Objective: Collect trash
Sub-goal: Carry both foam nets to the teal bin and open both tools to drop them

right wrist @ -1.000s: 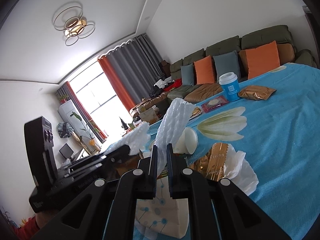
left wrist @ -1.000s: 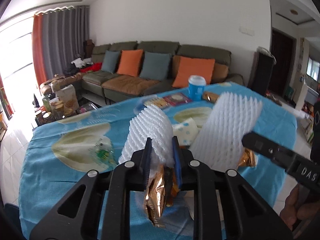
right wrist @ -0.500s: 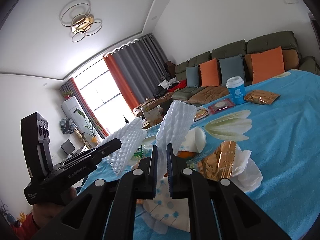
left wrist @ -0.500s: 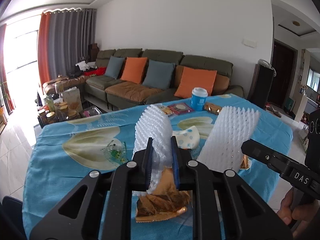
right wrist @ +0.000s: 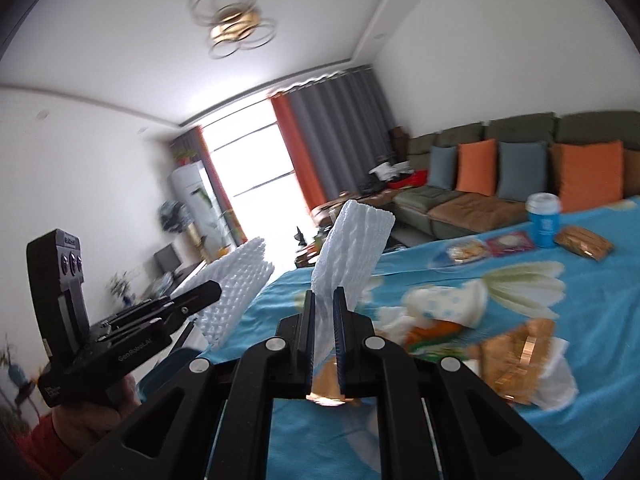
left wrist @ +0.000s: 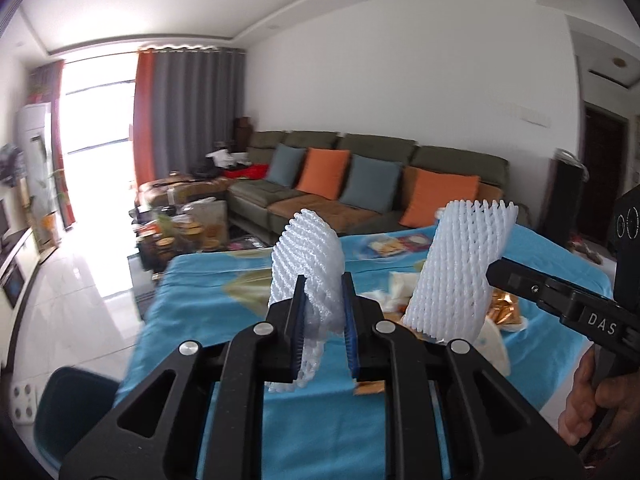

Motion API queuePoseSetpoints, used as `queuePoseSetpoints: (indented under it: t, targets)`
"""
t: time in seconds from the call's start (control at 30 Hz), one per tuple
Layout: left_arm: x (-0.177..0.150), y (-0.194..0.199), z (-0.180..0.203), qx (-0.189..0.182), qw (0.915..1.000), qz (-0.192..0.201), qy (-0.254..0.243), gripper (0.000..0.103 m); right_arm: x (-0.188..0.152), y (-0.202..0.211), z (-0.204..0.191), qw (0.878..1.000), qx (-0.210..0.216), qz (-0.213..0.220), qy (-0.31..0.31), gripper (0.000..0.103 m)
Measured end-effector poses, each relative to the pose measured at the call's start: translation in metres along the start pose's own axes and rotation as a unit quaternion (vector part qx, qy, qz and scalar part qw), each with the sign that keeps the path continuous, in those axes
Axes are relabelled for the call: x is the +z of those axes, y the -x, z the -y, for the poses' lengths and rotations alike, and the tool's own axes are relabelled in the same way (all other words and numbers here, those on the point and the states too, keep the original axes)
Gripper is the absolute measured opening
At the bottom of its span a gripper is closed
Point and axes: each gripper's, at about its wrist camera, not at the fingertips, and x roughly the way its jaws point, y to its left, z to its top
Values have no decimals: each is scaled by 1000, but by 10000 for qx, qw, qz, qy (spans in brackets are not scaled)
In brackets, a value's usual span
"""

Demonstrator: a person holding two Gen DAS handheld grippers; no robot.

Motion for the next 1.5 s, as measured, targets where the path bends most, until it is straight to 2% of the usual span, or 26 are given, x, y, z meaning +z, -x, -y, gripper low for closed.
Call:
queuePoseSetpoints:
  t: [0.33, 0.53, 0.73, 0.93, 1.2, 1.4, 1.5]
  targets:
    - [-20, 80, -73, 1035, 9930, 176, 546, 17, 12, -49, -66, 9929, 825, -350, 786, 7]
    - [-29, 114, -127, 1677, 9825, 164, 796, 17, 12, -87, -117, 9807, 1396, -654, 1198, 7]
    - [-49, 142, -184, 2204, 9684, 40, 1168, 17, 5, -135, -175, 9612, 1942, -1168, 1574, 7]
    - [-69, 158, -233, 2447, 9586, -126, 1450, 17, -9, -183, -214, 9424, 2280, -1799, 1657, 7]
    - [-114, 151, -290, 2542, 9428, -502, 2099, 17, -53, -240, -258, 9126, 2266, -2788, 1954, 7]
    - [-142, 107, -304, 2452, 9348, -827, 2432, 18, -82, -272, -279, 8880, 2172, -3428, 2163, 9]
    - [-150, 85, -311, 2462, 9328, -969, 2449, 22, -89, -282, -280, 8837, 2088, -3589, 2163, 14]
